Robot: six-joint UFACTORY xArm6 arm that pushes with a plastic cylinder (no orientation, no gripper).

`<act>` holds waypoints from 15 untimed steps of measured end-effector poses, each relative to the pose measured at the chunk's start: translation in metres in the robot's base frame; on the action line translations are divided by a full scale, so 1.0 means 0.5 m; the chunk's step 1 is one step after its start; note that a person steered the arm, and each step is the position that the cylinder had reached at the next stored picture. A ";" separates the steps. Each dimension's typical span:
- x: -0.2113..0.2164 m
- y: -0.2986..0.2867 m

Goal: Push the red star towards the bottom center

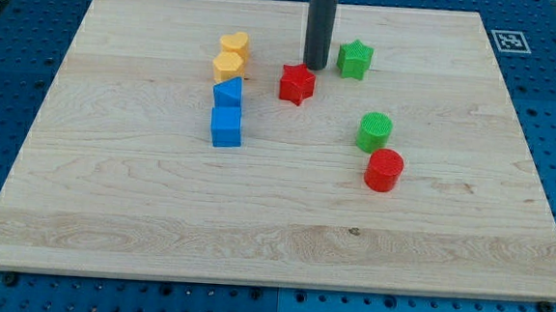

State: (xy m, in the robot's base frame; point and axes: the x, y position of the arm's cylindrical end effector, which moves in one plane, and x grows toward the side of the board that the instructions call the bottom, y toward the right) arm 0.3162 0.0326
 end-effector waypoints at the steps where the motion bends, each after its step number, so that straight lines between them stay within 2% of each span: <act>1: 0.019 -0.039; 5: 0.281 -0.021; 7: 0.395 0.095; 8: 0.430 0.105; 10: 0.362 0.100; 14: 0.430 0.053; 15: 0.398 0.049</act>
State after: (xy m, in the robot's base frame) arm 0.5153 0.0570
